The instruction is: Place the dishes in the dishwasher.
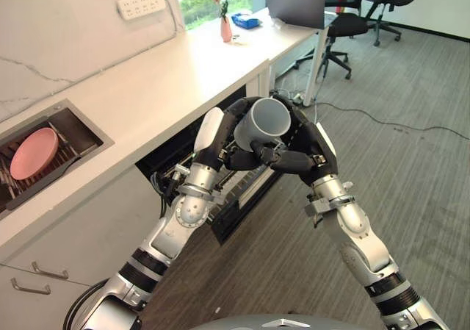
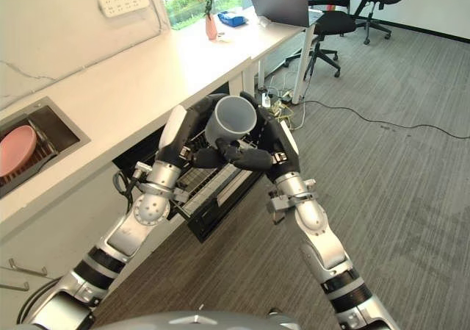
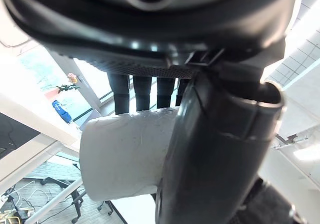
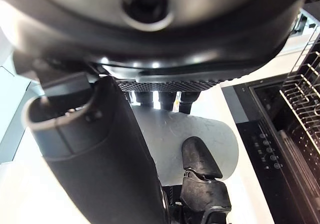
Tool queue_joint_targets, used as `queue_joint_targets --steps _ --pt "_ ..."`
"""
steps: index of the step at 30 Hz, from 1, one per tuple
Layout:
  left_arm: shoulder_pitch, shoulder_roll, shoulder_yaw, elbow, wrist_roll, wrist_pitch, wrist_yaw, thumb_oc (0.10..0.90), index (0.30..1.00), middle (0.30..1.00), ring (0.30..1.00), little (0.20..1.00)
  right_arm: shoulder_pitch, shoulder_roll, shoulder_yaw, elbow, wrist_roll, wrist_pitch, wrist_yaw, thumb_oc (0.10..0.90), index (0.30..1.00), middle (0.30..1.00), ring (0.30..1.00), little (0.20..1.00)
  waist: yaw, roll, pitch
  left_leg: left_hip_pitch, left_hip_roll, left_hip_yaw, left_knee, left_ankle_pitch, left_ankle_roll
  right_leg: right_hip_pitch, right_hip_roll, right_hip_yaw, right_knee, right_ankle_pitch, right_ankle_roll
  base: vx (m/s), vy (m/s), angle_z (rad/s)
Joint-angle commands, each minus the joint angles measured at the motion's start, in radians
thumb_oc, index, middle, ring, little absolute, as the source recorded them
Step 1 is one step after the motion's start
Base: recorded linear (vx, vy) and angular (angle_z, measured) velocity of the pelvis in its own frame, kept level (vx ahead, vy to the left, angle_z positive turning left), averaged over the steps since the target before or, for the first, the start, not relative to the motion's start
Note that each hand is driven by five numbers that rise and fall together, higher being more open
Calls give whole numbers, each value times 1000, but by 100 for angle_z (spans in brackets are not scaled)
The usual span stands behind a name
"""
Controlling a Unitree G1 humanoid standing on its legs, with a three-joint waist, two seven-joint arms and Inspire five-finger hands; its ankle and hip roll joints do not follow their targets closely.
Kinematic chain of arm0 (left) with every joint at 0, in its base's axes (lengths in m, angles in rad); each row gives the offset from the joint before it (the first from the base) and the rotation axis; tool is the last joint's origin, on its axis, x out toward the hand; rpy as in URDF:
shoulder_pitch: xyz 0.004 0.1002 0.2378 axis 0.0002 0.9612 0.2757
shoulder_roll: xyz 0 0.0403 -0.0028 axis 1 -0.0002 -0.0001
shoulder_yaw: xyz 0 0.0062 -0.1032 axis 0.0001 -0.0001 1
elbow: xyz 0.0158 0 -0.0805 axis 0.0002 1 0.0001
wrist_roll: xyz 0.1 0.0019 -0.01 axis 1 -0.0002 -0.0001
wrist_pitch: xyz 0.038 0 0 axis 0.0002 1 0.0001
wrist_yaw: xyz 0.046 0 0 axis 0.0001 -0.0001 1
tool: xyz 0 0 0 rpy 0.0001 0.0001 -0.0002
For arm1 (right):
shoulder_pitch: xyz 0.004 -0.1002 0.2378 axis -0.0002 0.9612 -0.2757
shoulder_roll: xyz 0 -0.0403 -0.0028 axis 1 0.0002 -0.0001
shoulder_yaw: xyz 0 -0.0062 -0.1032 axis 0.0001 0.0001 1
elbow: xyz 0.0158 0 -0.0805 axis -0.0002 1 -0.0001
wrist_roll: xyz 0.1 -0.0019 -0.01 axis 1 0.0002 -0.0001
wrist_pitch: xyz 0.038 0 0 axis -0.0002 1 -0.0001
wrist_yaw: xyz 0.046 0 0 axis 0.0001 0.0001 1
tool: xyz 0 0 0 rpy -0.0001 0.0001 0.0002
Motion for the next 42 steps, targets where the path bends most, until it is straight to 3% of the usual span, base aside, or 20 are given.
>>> queue_joint_targets --steps 1,7,14,15,16,21,29,30,31,32,42 --pt "-125 40 -4 -63 21 -100 26 400 300 300 300 300 -146 57 -10 -127 -86 -74 -31 800 900 900 900 900 -2 -80 -44 50 25 14 5 -49 -42 4 -85 35 22 -13 104 1 -5 8" --pt "-105 64 -30 -78 64 -88 3 400 300 300 300 300 -164 31 4 -125 -70 -41 -43 800 900 900 900 900 9 -86 -45 45 25 4 5 -47 -43 8 -86 23 21 -14 102 8 -6 9" --pt "-128 101 -81 -156 127 -123 -25 400 300 300 300 300 -213 21 72 -64 -25 -7 -26 800 900 900 900 900 19 -91 -45 42 26 -2 5 -46 -45 11 -87 14 20 -15 102 2 -2 5" --pt "-135 101 -91 -163 130 -127 -30 400 300 300 300 300 -217 24 80 -52 -4 -6 -21 467 401 401 401 401 19 -92 -45 42 27 -2 5 -46 -45 11 -87 13 20 -15 102 0 5 4" --pt "-141 102 -103 -167 133 -130 -34 400 300 300 300 300 -224 25 87 -42 17 -3 -17 400 300 300 300 300 20 -93 -46 41 27 -2 5 -46 -46 11 -88 11 20 -15 102 0 0 0" --pt "-151 93 -125 -178 113 -133 -38 400 300 300 300 300 -219 54 59 -27 38 -27 -56 400 300 300 300 300 23 -92 -44 38 26 -5 5 -45 -45 12 -91 4 20 -14 104 -7 3 2" --pt "-129 76 -131 -165 89 -139 -33 400 300 300 300 300 -182 109 -13 -49 -39 -79 -126 400 300 300 300 300 23 -83 -44 41 25 -6 5 -47 -42 14 -95 -2 21 -14 104 -3 1 0" --pt "-117 74 -125 -164 76 -140 -33 508 462 462 462 462 -174 115 -19 -47 -40 -83 -133 400 300 300 300 300 23 -82 -44 41 25 -6 5 -47 -42 15 -96 -3 21 -14 104 0 0 0" --pt "-115 74 -125 -165 75 -140 -34 588 582 582 582 582 -173 115 -18 -48 -40 -83 -133 400 300 300 300 300 23 -82 -44 42 25 -6 5 -47 -42 15 -96 -3 21 -14 104 0 0 0" --pt "-105 75 -116 -168 65 -138 -35 800 900 900 900 900 -167 120 -22 -46 -39 -86 -135 400 300 300 300 300 24 -82 -45 42 25 -6 5 -47 -42 16 -96 -4 21 -13 104 0 0 0" --pt "95 71 45 -107 -39 -97 22 800 900 900 900 900 -104 146 -98 -37 -7 -124 -187 400 300 300 300 300 52 -81 -43 39 23 -22 5 -41 -41 23 -96 -18 21 -15 98 -3 -1 1"
